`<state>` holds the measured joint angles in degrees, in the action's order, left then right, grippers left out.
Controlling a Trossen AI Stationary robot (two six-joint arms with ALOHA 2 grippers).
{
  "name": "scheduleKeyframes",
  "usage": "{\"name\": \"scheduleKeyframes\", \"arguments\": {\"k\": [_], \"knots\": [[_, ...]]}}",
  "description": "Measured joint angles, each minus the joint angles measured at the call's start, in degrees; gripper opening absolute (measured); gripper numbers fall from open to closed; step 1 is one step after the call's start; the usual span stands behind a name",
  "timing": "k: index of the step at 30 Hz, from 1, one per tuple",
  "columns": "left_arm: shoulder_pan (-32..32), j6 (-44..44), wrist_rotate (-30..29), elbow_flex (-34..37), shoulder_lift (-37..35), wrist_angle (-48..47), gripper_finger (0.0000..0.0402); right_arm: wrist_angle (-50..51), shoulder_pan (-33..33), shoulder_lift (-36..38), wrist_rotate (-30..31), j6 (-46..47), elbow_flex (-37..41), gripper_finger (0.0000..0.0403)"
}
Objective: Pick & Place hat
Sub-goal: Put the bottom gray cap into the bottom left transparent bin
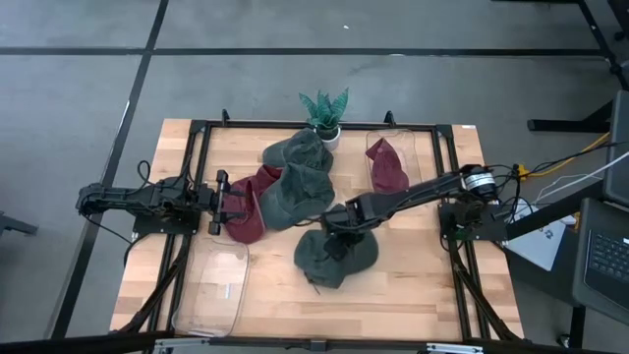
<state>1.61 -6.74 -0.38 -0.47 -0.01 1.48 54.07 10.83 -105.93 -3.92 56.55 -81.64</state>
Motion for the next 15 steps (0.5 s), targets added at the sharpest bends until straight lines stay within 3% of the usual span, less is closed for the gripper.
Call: {"name": "scheduleKeyframes", "arguments": {"k": [4, 8, 15], "knots": [[0.0, 0.0, 0.0, 0.0, 0.0, 0.0, 0.0230, -1.4, 1.1, 0.1, -4.7, 5.8, 1.7, 0.0007], [0.0, 0.0, 0.0, 0.0, 0.0, 0.0, 0.0229, -5.6, 2.5, 0.1, -5.1, 8.1, 4.0, 0.0018], [0.0, 0.0, 0.0, 0.0, 0.0, 0.0, 0.0230, -6.8, 2.5, 0.1, -6.8, 5.8, 4.1, 0.0080]]}}
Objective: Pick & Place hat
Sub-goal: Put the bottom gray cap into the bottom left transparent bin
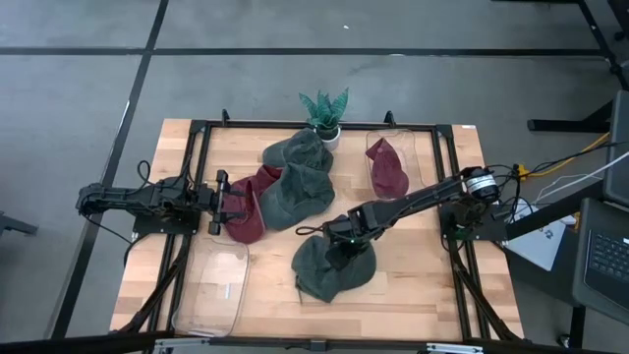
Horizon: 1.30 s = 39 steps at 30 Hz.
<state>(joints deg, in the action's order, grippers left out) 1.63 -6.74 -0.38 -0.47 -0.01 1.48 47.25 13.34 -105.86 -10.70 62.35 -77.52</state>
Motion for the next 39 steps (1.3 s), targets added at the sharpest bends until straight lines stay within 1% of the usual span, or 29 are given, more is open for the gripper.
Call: {"name": "scheduleKeyframes", "arguments": {"k": [4, 6, 9, 12, 15, 20, 26, 29, 33, 39], "knots": [[0.0, 0.0, 0.0, 0.0, 0.0, 0.0, 0.0229, -1.9, -0.1, 0.0, 0.4, -4.6, 0.0, 0.0130], [0.0, 0.0, 0.0, 0.0, 0.0, 0.0, 0.0229, -3.6, -0.1, 0.0, 1.4, -9.1, 0.0, 0.0153], [0.0, 0.0, 0.0, 0.0, 0.0, 0.0, 0.0230, -6.7, -0.1, 0.8, 2.2, -20.8, 0.0, 0.0181], [0.0, 0.0, 0.0, 0.0, 0.0, 0.0, 0.0230, -8.6, -0.1, 1.7, 2.9, -34.7, 0.0, 0.0195], [0.0, 0.0, 0.0, 0.0, 0.0, 0.0, 0.0228, -9.3, -0.1, 1.8, 3.7, -45.4, 0.0, 0.0198], [0.0, 0.0, 0.0, 0.0, 0.0, -0.1, 0.0230, -11.0, -0.2, 1.9, 3.7, -58.6, 0.0, 0.0189], [0.0, 0.0, 0.0, 0.0, 0.0, 0.0, 0.0229, -13.6, -0.4, 1.9, 3.8, -69.3, 0.0, 0.0170], [0.0, 0.0, 0.0, 0.0, 0.0, 0.0, 0.0230, -16.0, -0.1, 1.9, 5.8, -74.6, 0.0, 0.0163], [0.0, 0.0, 0.0, 0.0, 0.0, 0.0, 0.0229, -19.9, 1.1, 1.9, 6.7, -79.1, 0.0, 0.0158], [0.0, 0.0, 0.0, 0.0, 0.0, 0.0, 0.0230, -23.2, 3.5, 1.9, 6.6, -79.3, 0.0, 0.0158]]}}
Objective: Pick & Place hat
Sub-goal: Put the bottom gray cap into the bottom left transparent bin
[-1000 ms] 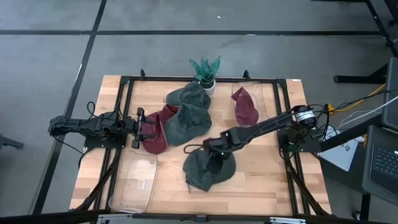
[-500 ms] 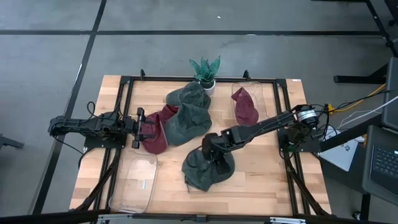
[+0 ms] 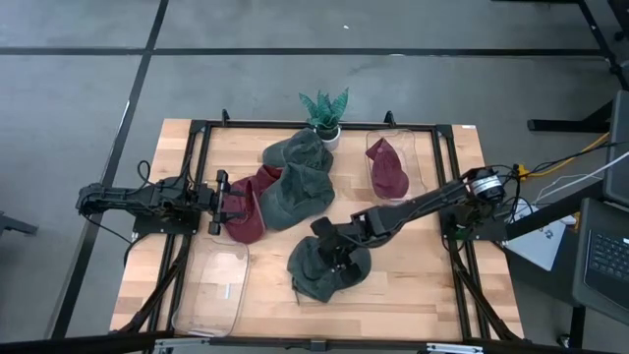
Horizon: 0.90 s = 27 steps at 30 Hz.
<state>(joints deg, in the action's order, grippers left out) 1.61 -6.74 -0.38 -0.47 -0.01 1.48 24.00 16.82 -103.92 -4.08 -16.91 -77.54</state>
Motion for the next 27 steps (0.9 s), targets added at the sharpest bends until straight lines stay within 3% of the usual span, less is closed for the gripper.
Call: {"name": "scheduleKeyframes", "arguments": {"k": [21, 27], "knots": [[0.0, 0.0, 0.0, 0.0, 0.0, 0.0, 0.0230, 3.2, 1.4, -7.4, -1.5, 2.2, 0.1, 0.0161], [0.0, 0.0, 0.0, 0.0, 0.0, -0.1, 0.0229, 2.3, 1.3, -8.6, 5.4, 1.4, 0.1, 0.0203]]}}
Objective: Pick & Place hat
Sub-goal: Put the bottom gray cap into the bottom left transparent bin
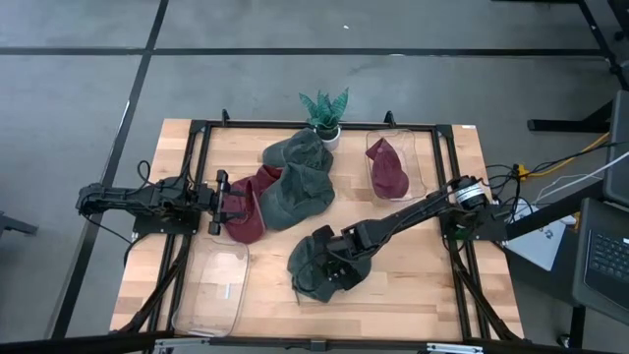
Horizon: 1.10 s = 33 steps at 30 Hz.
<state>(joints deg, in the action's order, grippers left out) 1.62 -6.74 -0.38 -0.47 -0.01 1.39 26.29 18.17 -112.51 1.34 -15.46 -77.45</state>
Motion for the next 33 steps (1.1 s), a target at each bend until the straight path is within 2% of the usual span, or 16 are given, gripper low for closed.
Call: {"name": "scheduleKeyframes", "arguments": {"k": [6, 11, 14, 17, 25, 27, 33], "knots": [[0.0, 0.0, 0.0, 0.0, 0.0, 0.1, 0.0229, 0.6, -0.7, -0.6, 0.6, 0.0, 0.0, 0.0257], [0.0, 0.0, 0.0, 0.0, 0.0, 0.1, 0.0229, 1.2, -0.7, -2.7, 0.4, 0.0, 0.0, 0.0257], [0.0, 0.0, 0.0, 0.0, 0.0, 0.1, 0.0230, 0.3, -0.7, -3.4, 0.5, 0.0, 0.0, 0.0234], [0.0, 0.0, 0.0, 0.0, 0.0, 0.1, 0.0229, -0.2, -0.7, -3.6, 0.6, 0.0, 0.0, 0.0191], [0.0, 0.0, 0.0, 0.0, 0.0, 0.1, 0.0230, -0.6, -0.7, -3.7, 0.6, 1.2, 0.0, 0.0024], [0.0, 0.0, 0.0, 0.0, 0.0, 0.1, 0.0229, -0.6, -0.7, -3.7, 0.6, 1.8, 0.0, 0.0012], [0.0, 0.0, 0.0, 0.0, 0.0, 0.1, 0.0230, -0.1, -0.7, -3.1, 0.1, 5.5, 0.0, 0.0014]]}}
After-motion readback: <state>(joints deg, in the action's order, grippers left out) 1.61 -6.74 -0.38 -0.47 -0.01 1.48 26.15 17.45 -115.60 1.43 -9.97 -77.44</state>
